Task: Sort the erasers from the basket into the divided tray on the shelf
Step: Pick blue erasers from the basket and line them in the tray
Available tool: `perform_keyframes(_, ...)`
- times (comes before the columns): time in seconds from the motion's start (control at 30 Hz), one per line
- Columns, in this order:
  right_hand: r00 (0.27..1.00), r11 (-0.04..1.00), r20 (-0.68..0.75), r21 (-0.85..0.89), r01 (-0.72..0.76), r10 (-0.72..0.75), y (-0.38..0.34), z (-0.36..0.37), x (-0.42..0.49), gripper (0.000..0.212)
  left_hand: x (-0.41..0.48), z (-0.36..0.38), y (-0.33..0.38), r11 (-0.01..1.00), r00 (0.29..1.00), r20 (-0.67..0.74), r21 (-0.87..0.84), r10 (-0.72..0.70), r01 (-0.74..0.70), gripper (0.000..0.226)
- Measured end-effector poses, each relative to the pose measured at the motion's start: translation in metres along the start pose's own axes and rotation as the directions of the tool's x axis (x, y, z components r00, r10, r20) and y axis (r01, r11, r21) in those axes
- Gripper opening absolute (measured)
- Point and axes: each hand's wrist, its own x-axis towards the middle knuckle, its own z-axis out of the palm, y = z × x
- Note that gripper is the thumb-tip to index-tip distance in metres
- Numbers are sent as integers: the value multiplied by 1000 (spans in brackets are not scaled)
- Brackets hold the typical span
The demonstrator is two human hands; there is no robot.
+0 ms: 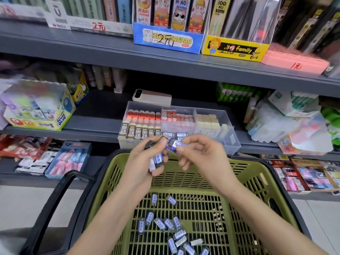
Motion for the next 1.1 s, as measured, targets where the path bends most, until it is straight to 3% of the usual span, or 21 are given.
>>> perform_keyframes(0.07, 998, 999, -66, -44, 12, -15, -3, -7, 20, 8, 6, -2, 7, 996, 997, -23, -60, 69, -70, 14)
perform_keyframes(0.17, 994, 963, -105, -268, -5, -24, -3, -13, 58, 7, 11, -17, 16, 972, 986, -64, -170, 155, -164, 5)
perform_keyframes(0.3, 989, 738, 56, -672, -64, 136, 2, -7, 99, 12, 13, -37, 15, 949, 982, -59, -252, 179, -188, 11)
perform_keyframes(0.5, 920, 549, 152, -833, -77, 361, 12, 6, 122, 19, 16, -40, 11, 955, 983, -48, -236, 175, -182, 8)
perform_keyframes(0.83, 938, 660, 160, -746, -89, 307, 23, 3, 118, 10, 15, -31, -2, 972, 997, -47, -224, 61, -71, 7)
perform_keyframes(0.9, 951, 709, 193, -704, -37, 241, 12, 0, 113, 11, 14, -31, -2, 973, 997, -47, -218, 65, -74, 7)
perform_keyframes(0.97, 977, 795, 192, -605, 41, 96, -3, -2, 102, 25, 15, -31, -1, 975, 997, -45, -210, 60, -68, 7)
perform_keyframes(1.03, 970, 876, 242, -469, 114, 4, -18, 2, 85, 15, 15, -31, -1, 978, 997, -50, -199, 53, -61, 7)
perform_keyframes(1.1, 935, 831, 348, -498, 247, -69, -22, 11, 66, 13, 15, -30, -3, 980, 998, -41, -191, 54, -61, 8)
